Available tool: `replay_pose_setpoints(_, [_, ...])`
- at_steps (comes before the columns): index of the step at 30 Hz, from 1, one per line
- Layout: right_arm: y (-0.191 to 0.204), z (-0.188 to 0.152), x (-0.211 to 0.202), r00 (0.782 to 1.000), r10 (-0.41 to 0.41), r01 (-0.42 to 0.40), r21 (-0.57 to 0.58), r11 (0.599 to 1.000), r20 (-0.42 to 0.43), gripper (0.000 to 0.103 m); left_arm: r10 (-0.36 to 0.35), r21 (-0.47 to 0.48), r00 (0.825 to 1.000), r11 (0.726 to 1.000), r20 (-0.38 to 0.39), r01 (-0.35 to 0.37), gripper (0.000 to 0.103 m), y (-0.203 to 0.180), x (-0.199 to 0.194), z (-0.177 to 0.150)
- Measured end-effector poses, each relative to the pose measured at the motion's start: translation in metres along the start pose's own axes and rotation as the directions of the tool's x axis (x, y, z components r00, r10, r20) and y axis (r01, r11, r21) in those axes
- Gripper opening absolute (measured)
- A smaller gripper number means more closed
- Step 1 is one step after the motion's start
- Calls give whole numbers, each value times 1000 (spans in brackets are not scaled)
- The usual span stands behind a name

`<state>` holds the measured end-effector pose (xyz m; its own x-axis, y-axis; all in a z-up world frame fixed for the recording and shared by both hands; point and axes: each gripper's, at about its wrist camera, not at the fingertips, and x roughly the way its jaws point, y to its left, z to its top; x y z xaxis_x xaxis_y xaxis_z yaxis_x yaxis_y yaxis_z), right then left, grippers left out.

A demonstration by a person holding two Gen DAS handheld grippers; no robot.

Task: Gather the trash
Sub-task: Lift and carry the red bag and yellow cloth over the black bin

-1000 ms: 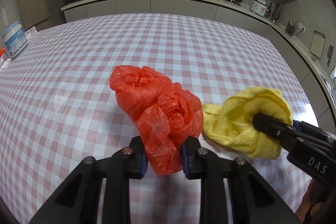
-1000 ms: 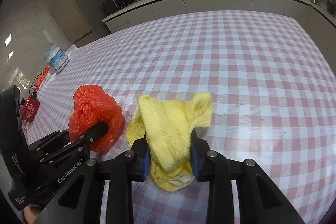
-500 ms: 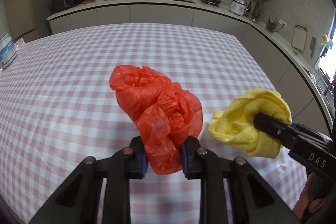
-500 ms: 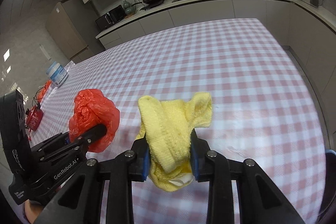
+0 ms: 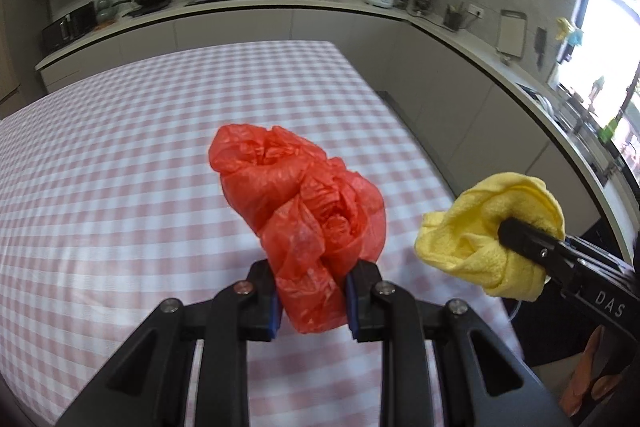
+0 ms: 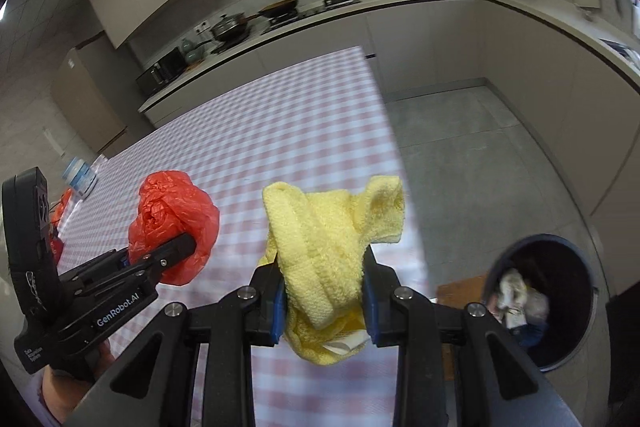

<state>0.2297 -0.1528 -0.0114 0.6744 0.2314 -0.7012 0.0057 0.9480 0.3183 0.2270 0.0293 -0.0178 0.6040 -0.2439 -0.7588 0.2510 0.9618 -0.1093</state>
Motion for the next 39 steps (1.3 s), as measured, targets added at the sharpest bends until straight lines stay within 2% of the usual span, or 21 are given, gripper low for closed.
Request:
replay_pose_setpoints(8, [-74,-18,-54,995,-94,91,80,993,37,32,-82,74,997,994,-15,83,26,-63,6,3])
replay_pose_setpoints(21, [-174,-54,-119,973,-225,208,222,952,53,32,-198,197,976,957,-86,211,26,-170,24,-8])
replay_pose_setpoints(31, [-227,-74,-135,960,-278,258,290,922,29,32,-222,242,964,937,-145,252,26,-225,45,-21])
replay_pose_setpoints(39, [-265,-79,-116,955,-297,287,320,903,-16,32,-205,231,960,941,-192,247,26,-245,73,-31])
